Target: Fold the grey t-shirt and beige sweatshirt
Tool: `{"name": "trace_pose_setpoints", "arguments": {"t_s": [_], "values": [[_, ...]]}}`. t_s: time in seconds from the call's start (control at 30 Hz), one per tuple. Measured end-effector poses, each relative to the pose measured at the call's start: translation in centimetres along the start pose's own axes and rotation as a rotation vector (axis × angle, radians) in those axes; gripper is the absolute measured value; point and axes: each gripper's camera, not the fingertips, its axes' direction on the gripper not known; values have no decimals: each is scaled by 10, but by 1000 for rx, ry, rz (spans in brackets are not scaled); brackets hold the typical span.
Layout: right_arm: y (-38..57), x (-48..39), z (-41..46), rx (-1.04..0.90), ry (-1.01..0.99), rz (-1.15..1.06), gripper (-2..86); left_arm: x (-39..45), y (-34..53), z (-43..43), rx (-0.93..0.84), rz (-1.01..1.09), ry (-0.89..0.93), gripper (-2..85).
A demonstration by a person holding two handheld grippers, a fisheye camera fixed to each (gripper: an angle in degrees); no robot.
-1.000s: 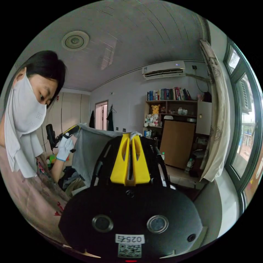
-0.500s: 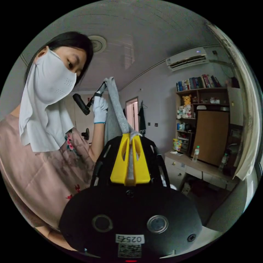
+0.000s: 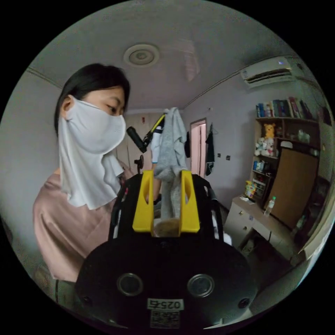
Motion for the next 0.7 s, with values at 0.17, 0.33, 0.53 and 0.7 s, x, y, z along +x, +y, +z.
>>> {"name": "trace_pose_setpoints", "arguments": {"t_s": [0.17, 0.33, 0.53, 0.7], "values": [[20, 32, -51, -11, -111, 110, 135, -21, 1, 14, 17, -97, 33, -10], [26, 50, -60, 168, -163, 211, 160, -9, -1, 60, -61, -74, 267, -9], [-39, 9, 52, 38, 36, 163, 169, 46, -8, 95, -165, 82, 345, -9], [-66, -44, 118, 5, 156, 54, 144, 61, -7, 109, -259, 147, 354, -9]]}}
